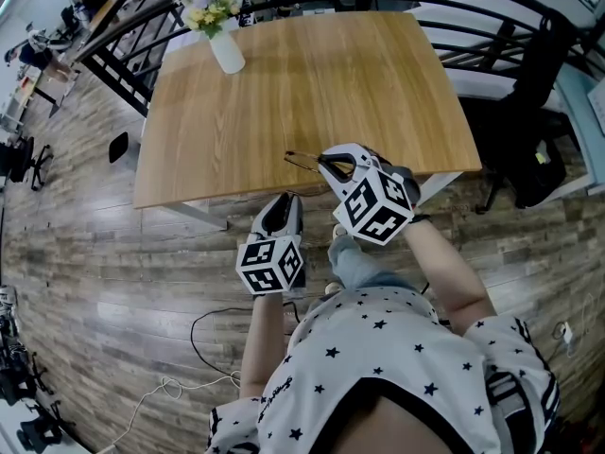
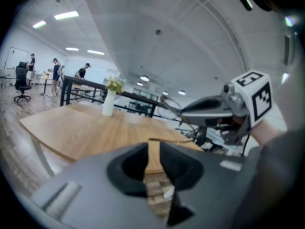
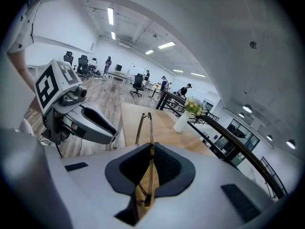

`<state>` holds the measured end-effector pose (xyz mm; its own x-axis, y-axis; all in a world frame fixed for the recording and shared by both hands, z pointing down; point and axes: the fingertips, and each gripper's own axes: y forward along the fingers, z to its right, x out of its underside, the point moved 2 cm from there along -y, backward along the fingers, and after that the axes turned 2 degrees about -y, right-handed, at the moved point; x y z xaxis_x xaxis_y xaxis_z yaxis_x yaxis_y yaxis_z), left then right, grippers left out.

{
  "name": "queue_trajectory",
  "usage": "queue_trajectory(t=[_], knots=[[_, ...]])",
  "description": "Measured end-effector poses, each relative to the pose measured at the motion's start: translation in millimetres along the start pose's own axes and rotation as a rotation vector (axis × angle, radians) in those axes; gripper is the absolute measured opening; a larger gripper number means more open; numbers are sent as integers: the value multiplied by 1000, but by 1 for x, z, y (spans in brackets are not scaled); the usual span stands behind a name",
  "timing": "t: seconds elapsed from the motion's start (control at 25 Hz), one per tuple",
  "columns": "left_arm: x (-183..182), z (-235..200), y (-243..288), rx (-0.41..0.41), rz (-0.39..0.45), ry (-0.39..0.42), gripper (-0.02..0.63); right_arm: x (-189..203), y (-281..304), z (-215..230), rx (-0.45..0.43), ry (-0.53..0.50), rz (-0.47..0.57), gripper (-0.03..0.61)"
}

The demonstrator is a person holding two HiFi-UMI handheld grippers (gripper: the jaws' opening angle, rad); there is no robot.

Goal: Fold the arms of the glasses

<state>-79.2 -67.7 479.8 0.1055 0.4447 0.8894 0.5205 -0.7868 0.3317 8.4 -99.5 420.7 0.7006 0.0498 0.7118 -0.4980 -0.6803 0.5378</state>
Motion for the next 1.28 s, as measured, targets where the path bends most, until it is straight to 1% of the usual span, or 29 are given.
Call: queue_trajectory(t=[0.24,0.8,1.28], knots=[[-6,-3,-1,3,13,-22,72,-1,4,-14,-29,3,-3,20],[-15,-3,2,13,35,-30,64,6,12,-37,-77,-14,-25,21],[-14,-4,11,33,19,-50,55,14,22,-39,-96,-1,-50,21]])
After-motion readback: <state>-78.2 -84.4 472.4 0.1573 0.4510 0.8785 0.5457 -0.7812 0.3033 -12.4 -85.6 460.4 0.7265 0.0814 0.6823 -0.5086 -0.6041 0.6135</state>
